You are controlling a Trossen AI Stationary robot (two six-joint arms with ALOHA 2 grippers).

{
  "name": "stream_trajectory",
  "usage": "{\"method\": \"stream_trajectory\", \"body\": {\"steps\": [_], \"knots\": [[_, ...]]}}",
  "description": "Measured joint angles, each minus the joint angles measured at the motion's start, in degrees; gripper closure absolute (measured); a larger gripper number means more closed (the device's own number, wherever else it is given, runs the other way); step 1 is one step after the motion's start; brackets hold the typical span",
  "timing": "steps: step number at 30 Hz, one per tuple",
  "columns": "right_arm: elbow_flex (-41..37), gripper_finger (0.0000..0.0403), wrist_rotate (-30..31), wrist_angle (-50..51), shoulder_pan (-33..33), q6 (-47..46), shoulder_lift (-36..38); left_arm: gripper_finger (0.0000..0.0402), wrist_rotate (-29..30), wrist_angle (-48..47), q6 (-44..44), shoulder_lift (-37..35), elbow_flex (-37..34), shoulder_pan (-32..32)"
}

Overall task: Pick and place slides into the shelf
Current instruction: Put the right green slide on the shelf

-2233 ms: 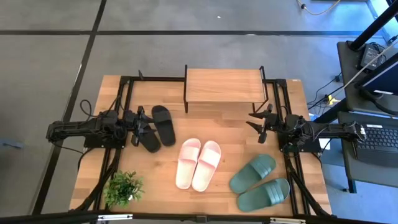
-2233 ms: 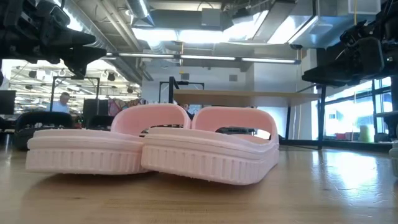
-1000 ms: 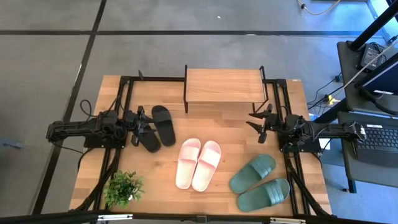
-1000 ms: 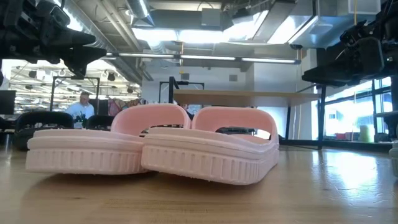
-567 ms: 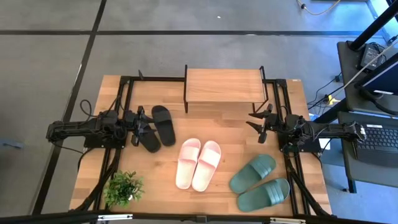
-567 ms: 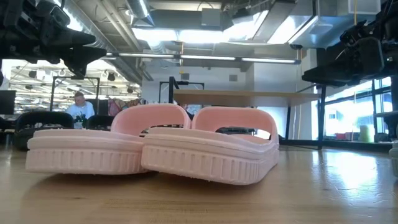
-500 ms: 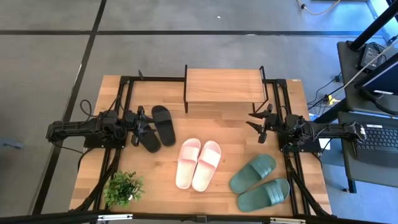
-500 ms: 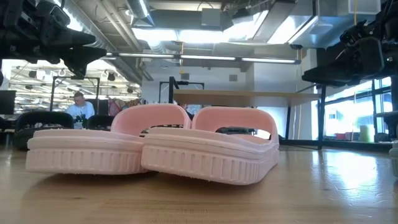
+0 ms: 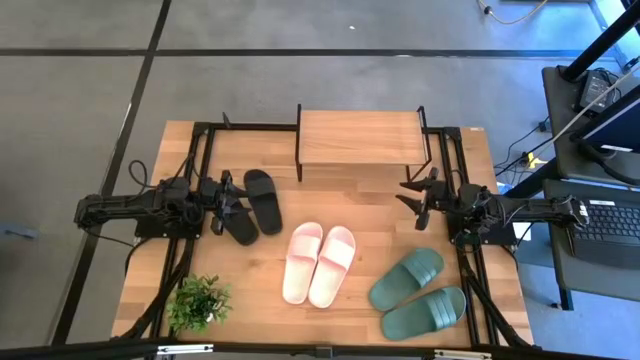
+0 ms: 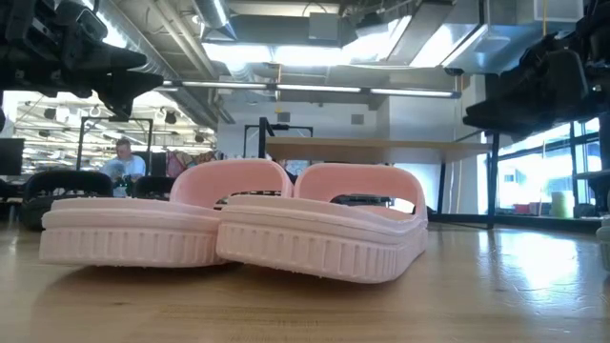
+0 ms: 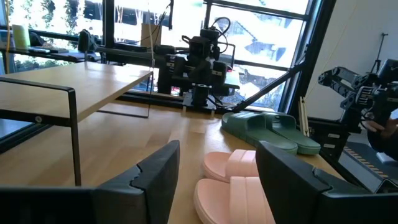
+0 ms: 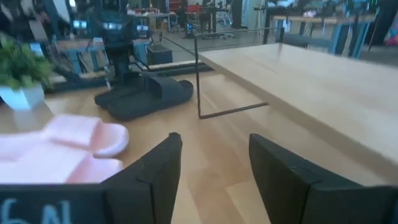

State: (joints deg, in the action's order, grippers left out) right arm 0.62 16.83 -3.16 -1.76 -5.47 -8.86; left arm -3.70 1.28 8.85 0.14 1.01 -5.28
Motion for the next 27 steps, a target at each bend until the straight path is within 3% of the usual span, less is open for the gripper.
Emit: {"method": "stream_trajectory", "body": {"steps": [14, 27], "knots": [[0.02, 0.0214, -0.03, -0.01, 0.02, -9.32, 0.0, 0.0198, 0.02, 0.0, -1.29, 0.0, -0.01, -0.02], [0.02, 0.0215, -1.64, -2.65, 0.02, -7.77, 0.0, 0.0198, 0.01, 0.01, -3.05, 0.0, 0.0, -0.01]]}}
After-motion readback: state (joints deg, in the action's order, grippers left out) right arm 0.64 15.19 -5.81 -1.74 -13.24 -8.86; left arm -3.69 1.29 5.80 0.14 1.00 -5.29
